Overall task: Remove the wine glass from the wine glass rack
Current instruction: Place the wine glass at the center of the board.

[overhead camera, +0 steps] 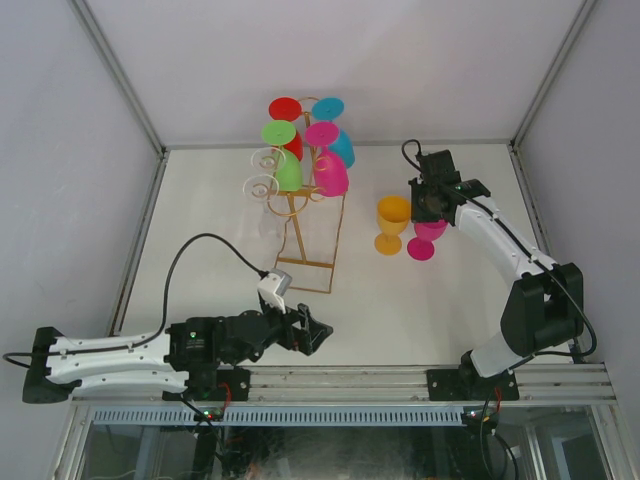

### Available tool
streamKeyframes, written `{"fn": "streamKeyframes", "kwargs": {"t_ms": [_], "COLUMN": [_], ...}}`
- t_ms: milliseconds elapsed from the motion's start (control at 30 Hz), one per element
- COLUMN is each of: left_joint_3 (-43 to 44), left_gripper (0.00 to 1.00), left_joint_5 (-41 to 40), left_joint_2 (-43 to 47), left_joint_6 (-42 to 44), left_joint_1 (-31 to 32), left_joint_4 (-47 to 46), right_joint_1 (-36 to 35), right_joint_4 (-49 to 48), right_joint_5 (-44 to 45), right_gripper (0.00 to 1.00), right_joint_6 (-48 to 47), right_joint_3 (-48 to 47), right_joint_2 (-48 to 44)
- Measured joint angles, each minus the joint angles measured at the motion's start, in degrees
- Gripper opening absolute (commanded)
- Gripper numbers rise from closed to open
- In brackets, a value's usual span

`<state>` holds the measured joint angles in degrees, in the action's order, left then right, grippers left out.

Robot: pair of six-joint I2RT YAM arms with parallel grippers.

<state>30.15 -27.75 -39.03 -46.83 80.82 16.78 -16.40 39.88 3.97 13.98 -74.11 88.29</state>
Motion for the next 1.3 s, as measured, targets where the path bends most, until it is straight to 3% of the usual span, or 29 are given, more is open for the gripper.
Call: {"fn": "streamKeyframes", "kwargs": {"t_ms": [800, 1033, 1300], "left_joint_3": [1.7, 1.7, 2.9], "left_gripper": [1.00, 1.00, 1.00], "left_joint_5": [1.0, 1.0, -0.9], "left_joint_2": [-0.5, -0.5, 1.0], "left_joint_6": [-0.1, -0.2, 0.1], "left_joint_1": [0.0, 0.0, 0.0], "left_joint_4": [-0.8, -0.7, 2.9], "right_joint_1": [0.2, 0.3, 0.3], "right_joint_4": [2.3, 3.4, 2.8], "right_joint_5": [-1.5, -3.1, -10.7], "right_gripper": [0.13, 0.28, 0.49], "right_joint_6": [0.3, 2.3, 7.2], "right_joint_3": [-2.6, -2.6, -3.0], "right_joint_2": [-7.3, -11.8, -17.5]}}
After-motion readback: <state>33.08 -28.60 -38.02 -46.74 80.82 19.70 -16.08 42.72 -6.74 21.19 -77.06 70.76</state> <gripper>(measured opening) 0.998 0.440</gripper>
